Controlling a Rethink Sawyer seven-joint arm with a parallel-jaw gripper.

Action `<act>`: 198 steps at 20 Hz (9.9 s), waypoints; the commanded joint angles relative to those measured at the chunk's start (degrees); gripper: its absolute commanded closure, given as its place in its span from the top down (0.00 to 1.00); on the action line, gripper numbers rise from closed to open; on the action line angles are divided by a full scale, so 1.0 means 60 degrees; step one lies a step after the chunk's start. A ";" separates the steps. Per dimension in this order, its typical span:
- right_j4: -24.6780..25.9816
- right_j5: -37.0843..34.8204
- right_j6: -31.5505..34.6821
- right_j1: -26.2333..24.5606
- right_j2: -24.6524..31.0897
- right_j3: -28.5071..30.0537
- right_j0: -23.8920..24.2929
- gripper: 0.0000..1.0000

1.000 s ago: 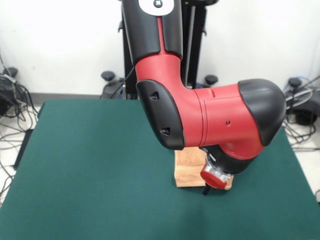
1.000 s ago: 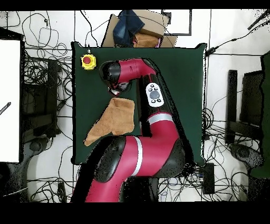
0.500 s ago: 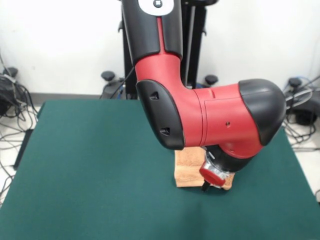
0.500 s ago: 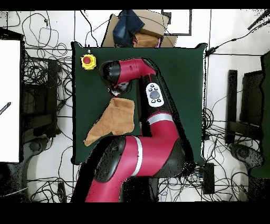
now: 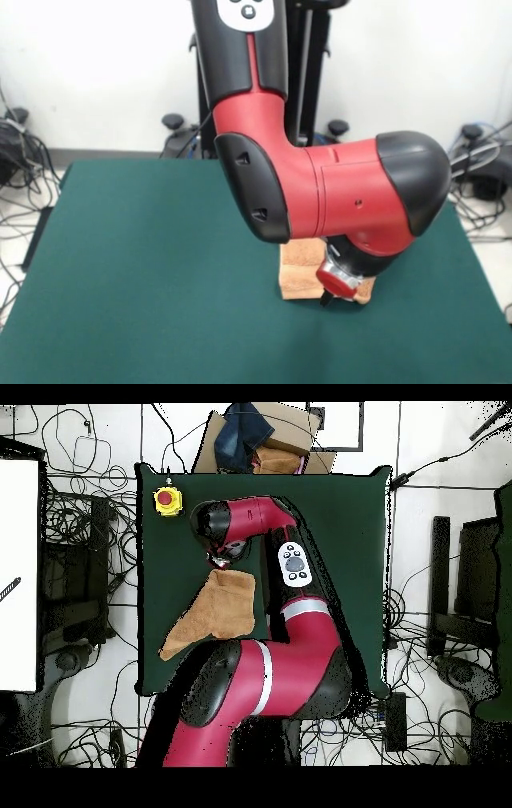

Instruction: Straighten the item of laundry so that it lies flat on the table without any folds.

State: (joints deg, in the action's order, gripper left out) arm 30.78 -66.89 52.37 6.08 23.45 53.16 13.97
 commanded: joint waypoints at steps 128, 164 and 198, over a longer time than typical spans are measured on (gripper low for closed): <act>0.0347 -0.0161 -0.1898 -0.1047 0.0153 0.0488 -0.0035 1.00; 0.0568 0.0997 -0.1282 -0.1459 0.0108 0.0338 0.0018 1.00; 0.0510 0.1350 -0.0950 -0.1415 0.0110 0.0459 0.0054 1.00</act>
State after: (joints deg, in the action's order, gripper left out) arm 30.76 -63.64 52.34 -1.34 23.45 53.71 14.07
